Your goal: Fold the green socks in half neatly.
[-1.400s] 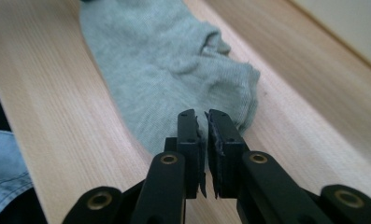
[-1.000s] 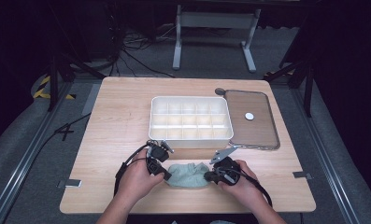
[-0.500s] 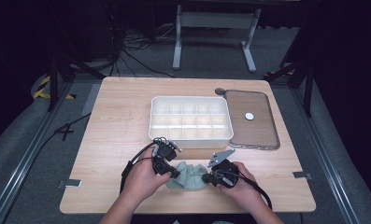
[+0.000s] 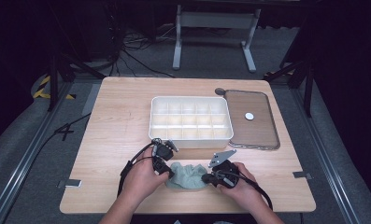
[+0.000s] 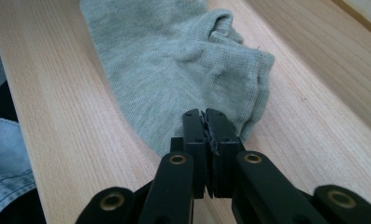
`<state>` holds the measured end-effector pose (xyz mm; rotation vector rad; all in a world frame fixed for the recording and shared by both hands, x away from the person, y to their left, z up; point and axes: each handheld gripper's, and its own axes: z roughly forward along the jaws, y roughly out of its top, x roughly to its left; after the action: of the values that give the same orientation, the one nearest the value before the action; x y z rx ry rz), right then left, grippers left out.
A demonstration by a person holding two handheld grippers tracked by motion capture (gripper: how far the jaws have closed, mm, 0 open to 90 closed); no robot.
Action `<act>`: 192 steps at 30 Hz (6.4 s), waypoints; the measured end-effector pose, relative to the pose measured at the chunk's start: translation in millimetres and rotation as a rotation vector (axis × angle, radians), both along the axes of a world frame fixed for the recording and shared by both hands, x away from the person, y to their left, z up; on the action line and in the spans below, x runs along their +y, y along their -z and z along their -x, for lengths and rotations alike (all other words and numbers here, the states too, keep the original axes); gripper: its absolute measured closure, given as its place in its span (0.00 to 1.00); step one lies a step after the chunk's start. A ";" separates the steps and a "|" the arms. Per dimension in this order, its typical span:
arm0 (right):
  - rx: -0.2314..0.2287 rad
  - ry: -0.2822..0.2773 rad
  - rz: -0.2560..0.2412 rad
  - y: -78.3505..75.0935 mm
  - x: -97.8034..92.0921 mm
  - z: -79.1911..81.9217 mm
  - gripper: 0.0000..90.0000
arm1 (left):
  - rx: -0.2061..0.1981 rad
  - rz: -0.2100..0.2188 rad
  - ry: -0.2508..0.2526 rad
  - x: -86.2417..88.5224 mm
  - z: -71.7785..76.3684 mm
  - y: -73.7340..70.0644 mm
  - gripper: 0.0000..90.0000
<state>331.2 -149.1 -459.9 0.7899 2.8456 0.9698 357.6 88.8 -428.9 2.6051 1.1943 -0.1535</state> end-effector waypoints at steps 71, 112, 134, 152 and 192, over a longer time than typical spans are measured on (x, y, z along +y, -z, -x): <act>-0.002 0.006 0.013 -1.3 1.2 1.0 0.95 | -0.033 0.248 0.115 -39.2 20.5 -16.8 0.82; -0.070 0.066 -0.056 -39.8 -20.7 1.3 0.95 | 0.022 0.396 0.258 -60.4 16.0 21.1 0.63; -0.078 0.067 -0.008 -8.7 3.2 -1.4 0.93 | -0.124 0.389 0.154 -26.1 7.9 4.5 0.70; -0.144 0.058 -0.076 -34.6 5.0 11.8 0.84 | -0.097 0.239 0.106 -33.0 6.8 22.5 0.79; -0.049 0.020 -0.018 -6.2 -7.5 -4.3 0.94 | -0.244 0.266 0.349 -15.6 8.2 32.1 0.99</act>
<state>335.5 -156.6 -453.7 0.7829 2.7861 0.9989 349.4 73.2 -460.9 2.4837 0.5883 -0.0541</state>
